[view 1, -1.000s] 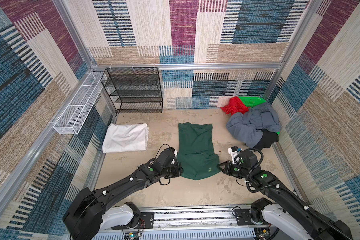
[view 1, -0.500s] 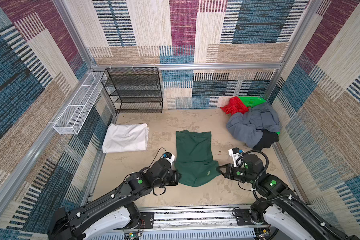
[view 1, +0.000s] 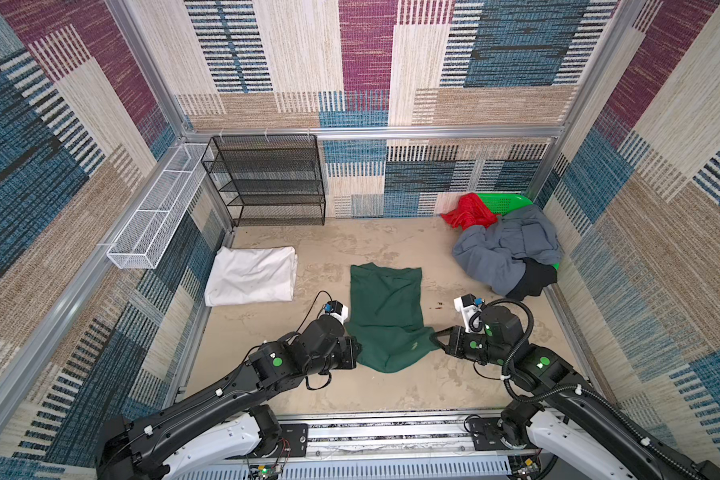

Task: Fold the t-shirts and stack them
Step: 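Lift and fold the near end over toward the far end with both grippers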

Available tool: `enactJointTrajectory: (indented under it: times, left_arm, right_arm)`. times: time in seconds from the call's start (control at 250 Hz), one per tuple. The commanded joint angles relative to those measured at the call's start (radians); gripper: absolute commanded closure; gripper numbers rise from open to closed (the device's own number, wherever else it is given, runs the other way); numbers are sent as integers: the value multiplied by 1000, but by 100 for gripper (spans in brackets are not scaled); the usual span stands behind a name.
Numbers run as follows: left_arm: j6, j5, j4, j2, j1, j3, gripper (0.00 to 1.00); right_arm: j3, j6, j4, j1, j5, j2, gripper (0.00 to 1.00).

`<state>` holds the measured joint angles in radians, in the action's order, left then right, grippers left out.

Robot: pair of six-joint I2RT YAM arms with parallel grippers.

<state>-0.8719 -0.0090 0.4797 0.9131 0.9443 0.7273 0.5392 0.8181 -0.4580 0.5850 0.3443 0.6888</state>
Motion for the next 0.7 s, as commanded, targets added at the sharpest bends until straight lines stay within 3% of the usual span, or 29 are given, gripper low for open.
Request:
enactJointTrajectory:
  times: [0.0, 0.408, 0.696]
  left_arm:
    - [-12, -33, -5, 7, -2, 15, 100]
    - [-9, -123, 17, -1, -7, 39, 100]
    - [22, -88, 14, 75, -44, 84, 100]
  right_arm:
    - [11, 4, 46, 2, -20, 11, 100]
    - [55, 12, 60, 1, -49, 56, 100]
    - [84, 18, 80, 1, -54, 134, 100]
